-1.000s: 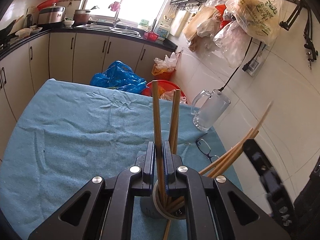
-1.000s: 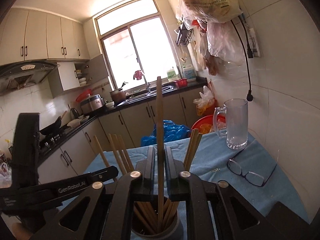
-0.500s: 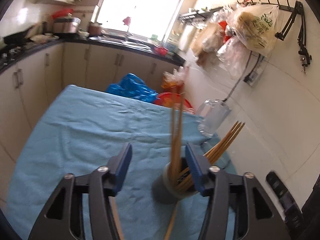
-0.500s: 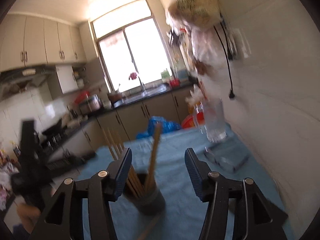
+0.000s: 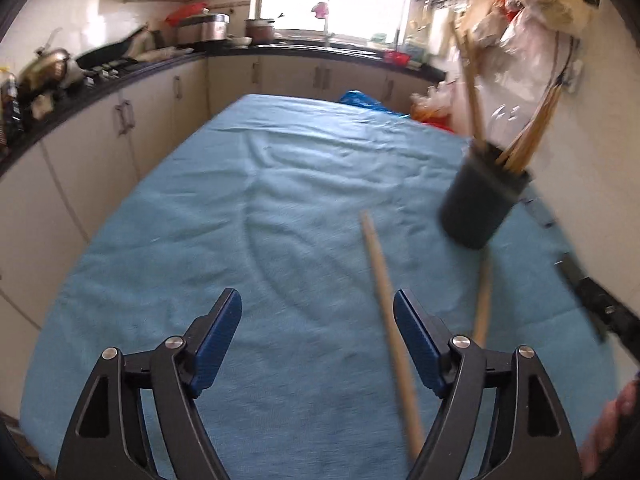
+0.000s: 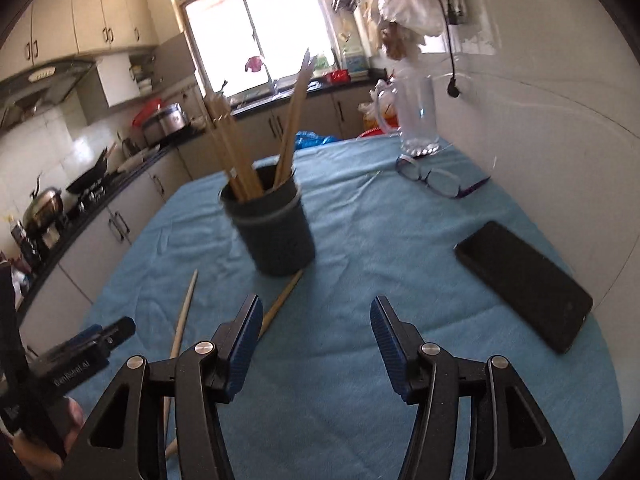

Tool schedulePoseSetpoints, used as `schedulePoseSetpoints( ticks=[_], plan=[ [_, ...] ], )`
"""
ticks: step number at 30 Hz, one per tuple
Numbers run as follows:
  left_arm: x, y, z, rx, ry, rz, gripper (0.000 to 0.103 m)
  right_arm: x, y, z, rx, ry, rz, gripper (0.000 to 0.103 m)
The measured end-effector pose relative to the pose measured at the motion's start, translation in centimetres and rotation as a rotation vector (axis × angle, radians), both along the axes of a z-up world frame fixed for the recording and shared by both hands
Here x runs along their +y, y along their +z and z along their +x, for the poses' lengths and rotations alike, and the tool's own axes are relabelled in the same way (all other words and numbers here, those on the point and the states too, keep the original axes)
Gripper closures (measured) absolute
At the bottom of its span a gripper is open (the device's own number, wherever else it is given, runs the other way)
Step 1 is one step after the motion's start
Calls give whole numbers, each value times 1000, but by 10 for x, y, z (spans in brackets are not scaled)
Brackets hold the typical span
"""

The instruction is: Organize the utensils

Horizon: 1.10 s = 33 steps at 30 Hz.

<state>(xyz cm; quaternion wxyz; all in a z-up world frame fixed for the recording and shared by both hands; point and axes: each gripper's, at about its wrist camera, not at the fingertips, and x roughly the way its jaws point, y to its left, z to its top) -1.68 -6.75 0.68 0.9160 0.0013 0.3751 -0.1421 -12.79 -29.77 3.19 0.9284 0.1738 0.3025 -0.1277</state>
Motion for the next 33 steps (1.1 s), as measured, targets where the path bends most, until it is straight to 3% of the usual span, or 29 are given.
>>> schedulePoseSetpoints(
  ticks=[3,5,13,18,19,22,25,33],
  plan=[
    [0,-10,-1,11,16,73,26,9,-9,7,51,30,41,43],
    [-1,-14,0,30,23,81,26,13,-15,10,81,46,77,51],
    [7,-12,4,32,56,26,25,21,-27,39,171,45,107,53],
    [17,-14,7,51,68,-27,25,26,-39,71,240,55,168,69],
    [17,-14,7,52,67,-29,25,29,-41,76,256,53,166,76],
    [16,-14,6,46,61,-27,25,37,-48,91,293,53,153,78],
    [14,-14,5,39,49,-18,25,43,-52,96,318,55,112,90],
    [-4,-11,9,66,-29,6,25,13,-52,72,351,8,58,95]
  ],
)
